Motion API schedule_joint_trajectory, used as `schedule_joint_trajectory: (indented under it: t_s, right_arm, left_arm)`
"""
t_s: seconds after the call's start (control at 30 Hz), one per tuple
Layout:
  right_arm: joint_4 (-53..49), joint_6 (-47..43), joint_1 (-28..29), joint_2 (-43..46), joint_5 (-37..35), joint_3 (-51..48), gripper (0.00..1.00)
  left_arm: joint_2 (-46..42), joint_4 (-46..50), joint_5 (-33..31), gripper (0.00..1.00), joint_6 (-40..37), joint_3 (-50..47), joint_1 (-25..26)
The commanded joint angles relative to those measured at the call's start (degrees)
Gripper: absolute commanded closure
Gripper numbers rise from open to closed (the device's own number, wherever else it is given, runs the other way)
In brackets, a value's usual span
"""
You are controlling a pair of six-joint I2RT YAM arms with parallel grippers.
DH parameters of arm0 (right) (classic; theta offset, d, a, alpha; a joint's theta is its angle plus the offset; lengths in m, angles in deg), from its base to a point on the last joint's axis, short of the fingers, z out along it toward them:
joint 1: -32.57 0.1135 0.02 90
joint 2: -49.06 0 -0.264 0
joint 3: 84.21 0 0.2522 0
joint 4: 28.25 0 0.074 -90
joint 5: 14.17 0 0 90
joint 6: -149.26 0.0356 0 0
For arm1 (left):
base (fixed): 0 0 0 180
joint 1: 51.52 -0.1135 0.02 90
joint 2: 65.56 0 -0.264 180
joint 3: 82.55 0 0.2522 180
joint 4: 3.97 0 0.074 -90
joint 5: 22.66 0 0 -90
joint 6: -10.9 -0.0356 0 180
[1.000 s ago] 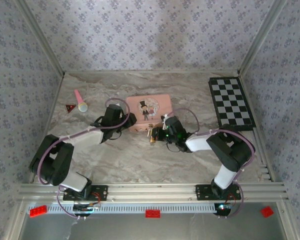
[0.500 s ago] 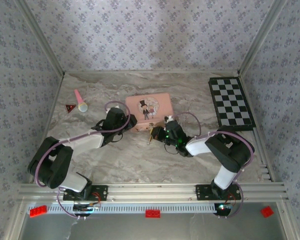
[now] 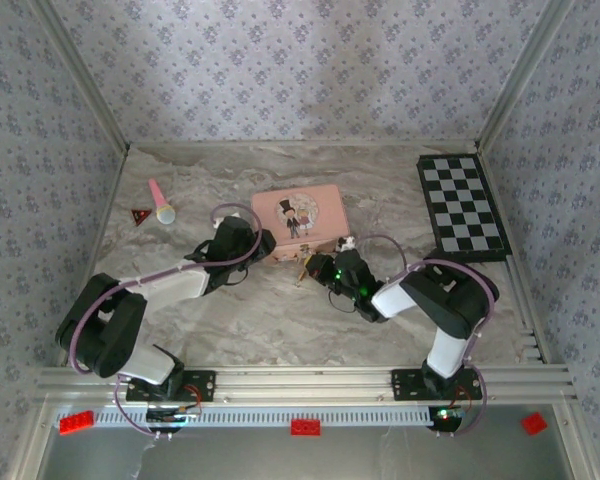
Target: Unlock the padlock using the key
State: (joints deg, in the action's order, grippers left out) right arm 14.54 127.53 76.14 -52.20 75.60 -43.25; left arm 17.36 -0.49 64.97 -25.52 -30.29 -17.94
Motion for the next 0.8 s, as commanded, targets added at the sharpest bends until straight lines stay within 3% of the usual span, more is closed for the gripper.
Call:
schedule_joint_trajectory:
  t_s: [0.0, 0.27, 0.77]
  right_arm:
    - [8.2, 3.9, 0.2, -1.9, -5.3, -0.9, 1.00]
    - [11.9, 5.5, 0.8, -2.7, -12.9, -2.2, 1.00]
    - [16.0, 10.2, -0.5, -4.1, -20.4, -3.4, 1.00]
  left_arm:
    - [0.7, 2.5, 0.1, 0.42, 0.9, 0.5, 1.3]
    - [1.2, 1.2, 0.2, 0.41, 2.6, 1.4, 3.2]
    - [3.2, 0.1, -0.6, 0.41, 3.1, 3.4, 4.2]
